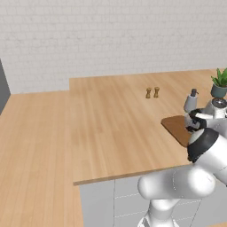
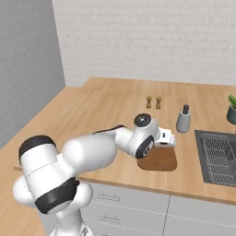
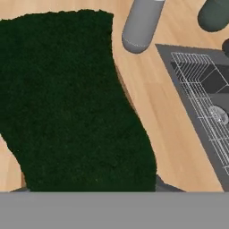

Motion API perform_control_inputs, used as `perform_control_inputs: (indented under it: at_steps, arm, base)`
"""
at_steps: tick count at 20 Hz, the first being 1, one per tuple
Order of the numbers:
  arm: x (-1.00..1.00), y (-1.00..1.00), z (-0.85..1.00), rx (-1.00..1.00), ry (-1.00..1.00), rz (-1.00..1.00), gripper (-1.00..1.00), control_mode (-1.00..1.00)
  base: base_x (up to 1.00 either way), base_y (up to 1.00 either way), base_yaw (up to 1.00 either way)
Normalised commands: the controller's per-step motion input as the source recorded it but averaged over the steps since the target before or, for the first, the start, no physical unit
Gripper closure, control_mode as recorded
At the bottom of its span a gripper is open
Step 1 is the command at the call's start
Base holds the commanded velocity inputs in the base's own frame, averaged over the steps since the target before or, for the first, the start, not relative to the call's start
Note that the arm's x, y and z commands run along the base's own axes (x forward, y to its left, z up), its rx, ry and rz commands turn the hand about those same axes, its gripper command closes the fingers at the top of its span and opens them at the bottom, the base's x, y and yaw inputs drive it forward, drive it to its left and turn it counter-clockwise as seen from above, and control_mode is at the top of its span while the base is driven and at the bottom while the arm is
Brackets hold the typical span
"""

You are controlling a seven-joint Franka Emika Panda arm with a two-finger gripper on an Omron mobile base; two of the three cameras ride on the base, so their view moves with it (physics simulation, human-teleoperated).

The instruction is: Pick up the sponge from the counter and clean the cutting board by briefly scrubbing or pressing down on the cutting board. Once finished, release the sponge.

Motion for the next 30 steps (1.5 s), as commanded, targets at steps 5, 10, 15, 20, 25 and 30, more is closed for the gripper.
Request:
perform_control_inputs:
  at_steps: [5, 10, 15, 20, 25, 30]
  arm:
    - [0.0, -0.09, 1.0, 0.24, 0.34, 0.03, 1.0, -1.0]
    - [0.0, 0.88, -0.01, 0.0, 0.29, 0.0, 1.0, -1.0]
    - [0.0, 1.0, -0.71, -0.01, 0.34, 0.0, 1.0, -1.0]
    - [0.01, 1.0, -0.97, 0.0, 0.27, 0.0, 1.0, -1.0]
    - [0.12, 0.46, -0.25, 0.01, 0.13, 0.01, 1.0, -1.0]
    - [0.04, 0.42, -0.48, 0.06, 0.18, 0.02, 1.0, -1.0]
  base:
    - [0.0, 0.0, 0.0]
    - [0.0, 0.0, 0.0]
    - [0.0, 0.0, 0.0]
    - [0.0, 0.0, 0.0]
    - [0.0, 0.0, 0.0]
    - [0.0, 0.0, 0.0]
